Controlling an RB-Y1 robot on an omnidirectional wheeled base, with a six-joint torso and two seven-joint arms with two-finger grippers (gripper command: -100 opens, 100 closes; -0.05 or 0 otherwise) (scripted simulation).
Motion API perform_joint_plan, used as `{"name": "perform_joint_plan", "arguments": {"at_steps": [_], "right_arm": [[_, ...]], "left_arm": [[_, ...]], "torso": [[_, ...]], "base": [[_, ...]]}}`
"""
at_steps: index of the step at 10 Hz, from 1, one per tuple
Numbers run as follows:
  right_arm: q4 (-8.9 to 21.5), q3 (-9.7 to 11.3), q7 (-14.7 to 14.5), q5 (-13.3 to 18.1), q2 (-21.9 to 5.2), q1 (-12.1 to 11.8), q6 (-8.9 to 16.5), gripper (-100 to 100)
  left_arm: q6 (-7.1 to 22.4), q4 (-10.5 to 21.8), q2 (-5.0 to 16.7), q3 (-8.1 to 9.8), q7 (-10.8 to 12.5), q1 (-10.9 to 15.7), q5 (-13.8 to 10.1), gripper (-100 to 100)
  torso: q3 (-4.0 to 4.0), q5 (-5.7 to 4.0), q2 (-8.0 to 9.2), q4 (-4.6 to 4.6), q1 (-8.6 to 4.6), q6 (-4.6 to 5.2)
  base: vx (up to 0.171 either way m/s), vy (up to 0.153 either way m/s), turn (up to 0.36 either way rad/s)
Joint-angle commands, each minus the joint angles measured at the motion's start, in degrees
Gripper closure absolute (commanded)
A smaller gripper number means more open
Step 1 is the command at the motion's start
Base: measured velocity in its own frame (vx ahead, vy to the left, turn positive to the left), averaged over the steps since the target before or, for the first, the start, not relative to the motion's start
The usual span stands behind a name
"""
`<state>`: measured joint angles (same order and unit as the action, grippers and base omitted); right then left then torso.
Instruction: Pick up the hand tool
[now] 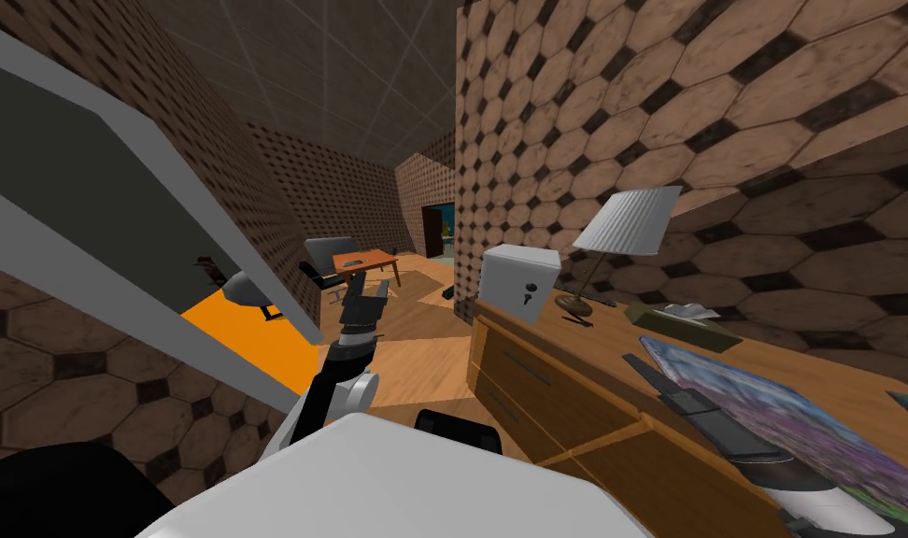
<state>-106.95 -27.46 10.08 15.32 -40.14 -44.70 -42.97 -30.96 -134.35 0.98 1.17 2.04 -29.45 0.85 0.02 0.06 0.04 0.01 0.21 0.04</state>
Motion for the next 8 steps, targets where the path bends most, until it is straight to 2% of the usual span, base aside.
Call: {"name": "perform_joint_plan", "arguments": {"at_steps": [1,2,3,4,5,6,7,8], "right_arm": [[2.01,-1.84,0.43,2.82,-2.86,-0.80,-0.82,-100],[3.73,-3.33,0.74,4.44,-4.68,-1.49,-1.46,-100],[3.73,-3.33,0.74,5.43,-6.11,-1.49,-1.46,-100],[5.46,-4.71,1.00,7.52,-7.91,-2.17,-2.05,-100],[5.46,-4.71,1.00,8.14,-8.97,-2.17,-2.05,-100],[7.20,-5.98,1.22,10.37,-11.00,-2.84,-2.60,-100],[7.20,-5.98,1.22,10.96,-11.85,-2.84,-2.60,-100],[8.93,-7.14,1.39,13.23,-14.02,-3.49,-3.11,-100]], "left_arm": [[0.00,0.00,0.00,0.00,0.00,0.00,0.00,0],[0.00,0.00,0.00,0.00,0.00,0.00,0.00,0],[0.00,0.00,0.00,-0.01,0.00,0.00,0.00,0],[0.00,0.00,0.00,0.00,0.00,0.00,0.00,0],[0.00,0.00,0.00,0.00,0.00,0.00,0.00,0],[0.00,0.00,0.00,0.00,0.00,0.00,0.00,0],[0.00,0.00,0.00,0.00,0.00,0.00,0.00,0],[0.00,0.00,0.00,0.00,0.00,0.00,0.00,0]], "torso": [[0.00,0.00,0.00,0.00,0.00,0.00],[-0.03,0.01,-0.06,-0.01,0.04,-0.04],[-0.05,0.03,-0.08,-0.02,0.12,-0.03],[-0.03,0.01,-0.06,-0.01,0.03,0.00],[-0.03,0.00,-0.05,-0.01,-0.01,-0.02],[-0.01,-0.01,-0.02,-0.01,-0.05,0.00],[-0.01,-0.01,-0.02,-0.01,-0.03,-0.02],[0.00,-0.01,-0.01,0.00,-0.06,0.01]], "base": [[0.045,0.075,0.148],[0.048,0.098,0.208],[0.040,0.061,0.073],[0.039,0.054,0.120],[0.032,0.042,0.064],[0.030,0.051,0.128],[0.031,0.039,0.071],[0.039,0.055,0.108]]}}
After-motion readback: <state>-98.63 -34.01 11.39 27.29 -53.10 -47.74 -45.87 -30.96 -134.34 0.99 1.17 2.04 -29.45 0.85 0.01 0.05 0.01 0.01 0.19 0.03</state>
